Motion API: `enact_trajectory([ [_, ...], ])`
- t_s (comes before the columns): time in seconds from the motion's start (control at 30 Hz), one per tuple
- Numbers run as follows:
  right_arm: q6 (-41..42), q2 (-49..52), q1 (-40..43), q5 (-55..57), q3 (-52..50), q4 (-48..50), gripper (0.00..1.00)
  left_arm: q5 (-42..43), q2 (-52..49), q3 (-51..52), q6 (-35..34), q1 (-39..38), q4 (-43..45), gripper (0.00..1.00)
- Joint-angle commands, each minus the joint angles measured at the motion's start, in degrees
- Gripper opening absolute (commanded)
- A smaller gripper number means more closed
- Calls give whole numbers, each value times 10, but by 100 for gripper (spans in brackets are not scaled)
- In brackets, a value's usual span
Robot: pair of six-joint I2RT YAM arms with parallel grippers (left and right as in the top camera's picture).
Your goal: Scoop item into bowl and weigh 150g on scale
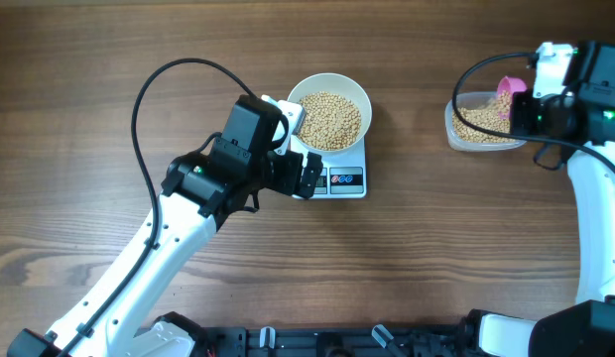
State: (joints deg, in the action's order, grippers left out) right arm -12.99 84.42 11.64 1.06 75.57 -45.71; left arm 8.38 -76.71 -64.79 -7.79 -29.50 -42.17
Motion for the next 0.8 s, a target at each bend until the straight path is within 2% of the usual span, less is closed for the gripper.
enact_trajectory([
  [0.0, -15, -4, -16, 73, 7, 4, 4, -3, 2, -9, -3, 4, 2, 100],
  [0.2, -21, -4, -38, 116, 7, 5, 4, -3, 2, -9, -3, 4, 2, 100],
  [0.67, -20, -4, -54, 118, 7, 25, 4, -3, 2, -9, -3, 4, 2, 100],
  [0.77, -11, -4, -54, 68, 7, 35, 4, -3, 2, -9, -3, 4, 2, 100],
])
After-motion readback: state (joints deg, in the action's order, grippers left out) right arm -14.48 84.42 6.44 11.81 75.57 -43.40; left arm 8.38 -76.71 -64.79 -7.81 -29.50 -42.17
